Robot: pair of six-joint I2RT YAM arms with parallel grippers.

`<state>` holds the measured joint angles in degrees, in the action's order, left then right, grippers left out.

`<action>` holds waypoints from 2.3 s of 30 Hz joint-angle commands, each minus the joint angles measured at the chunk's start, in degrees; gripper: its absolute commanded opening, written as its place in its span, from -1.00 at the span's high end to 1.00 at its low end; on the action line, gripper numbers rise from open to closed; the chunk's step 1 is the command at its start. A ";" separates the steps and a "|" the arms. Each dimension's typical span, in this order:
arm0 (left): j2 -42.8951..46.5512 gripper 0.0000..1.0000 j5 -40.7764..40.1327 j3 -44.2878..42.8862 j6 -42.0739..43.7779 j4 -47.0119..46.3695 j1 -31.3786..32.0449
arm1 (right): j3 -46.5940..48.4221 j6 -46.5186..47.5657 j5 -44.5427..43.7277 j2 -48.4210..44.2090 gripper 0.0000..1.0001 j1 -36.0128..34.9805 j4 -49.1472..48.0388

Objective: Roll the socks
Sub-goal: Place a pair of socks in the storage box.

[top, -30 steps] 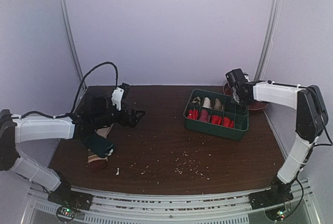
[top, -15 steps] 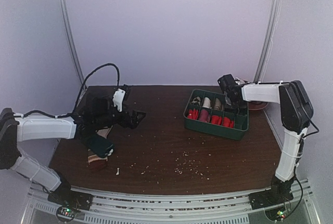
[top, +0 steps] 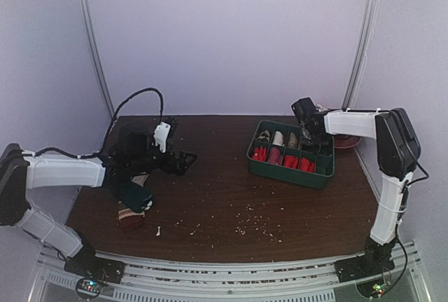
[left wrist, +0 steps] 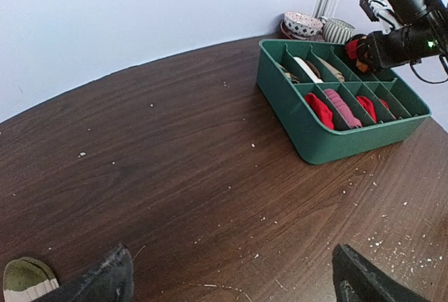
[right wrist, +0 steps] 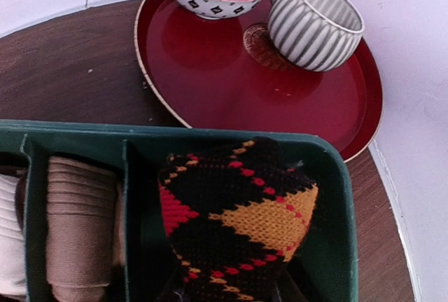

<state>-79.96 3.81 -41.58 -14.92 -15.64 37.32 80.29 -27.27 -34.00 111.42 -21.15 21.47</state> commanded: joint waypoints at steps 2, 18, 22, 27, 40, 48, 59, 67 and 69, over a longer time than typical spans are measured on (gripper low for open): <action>-0.69 -0.96 0.93 -1.40 0.84 -1.50 -0.32 | 4.00 -0.87 4.19 1.58 1.00 -1.71 5.46; -0.98 -0.96 1.28 -1.35 1.03 -1.49 -0.37 | 2.57 -2.39 5.17 3.23 1.00 -1.78 8.70; -1.22 -0.97 1.37 -1.46 1.03 -1.45 -0.32 | 0.54 -2.88 3.30 -2.30 1.00 -1.69 5.77; -1.66 -0.96 1.65 -1.65 1.03 -1.41 -0.38 | 0.16 -2.89 2.53 -7.49 1.00 -1.69 5.67; -2.39 -0.96 1.84 -1.92 0.92 -1.13 -0.35 | -3.09 -2.84 -0.53 -11.23 1.00 0.74 11.13; -2.91 -0.97 1.91 -2.01 1.01 -1.15 -0.32 | -0.66 -1.19 0.07 -6.82 1.00 1.64 10.63; -3.14 -0.96 1.45 -2.19 1.29 -0.53 -0.32 | 2.42 -1.77 5.93 -2.11 1.00 0.87 8.40; -3.35 -0.97 1.46 -2.27 1.38 -0.46 -0.34 | 4.06 -1.74 7.02 -1.35 1.00 0.17 7.52; -3.51 -0.96 1.52 -2.36 1.38 -0.52 -0.38 | 4.85 -1.57 7.13 -0.63 1.00 0.15 7.63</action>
<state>-82.74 4.95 -42.19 -14.87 -15.07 37.32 82.21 -28.71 -28.03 109.30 -20.05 30.30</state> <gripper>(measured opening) 0.983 0.242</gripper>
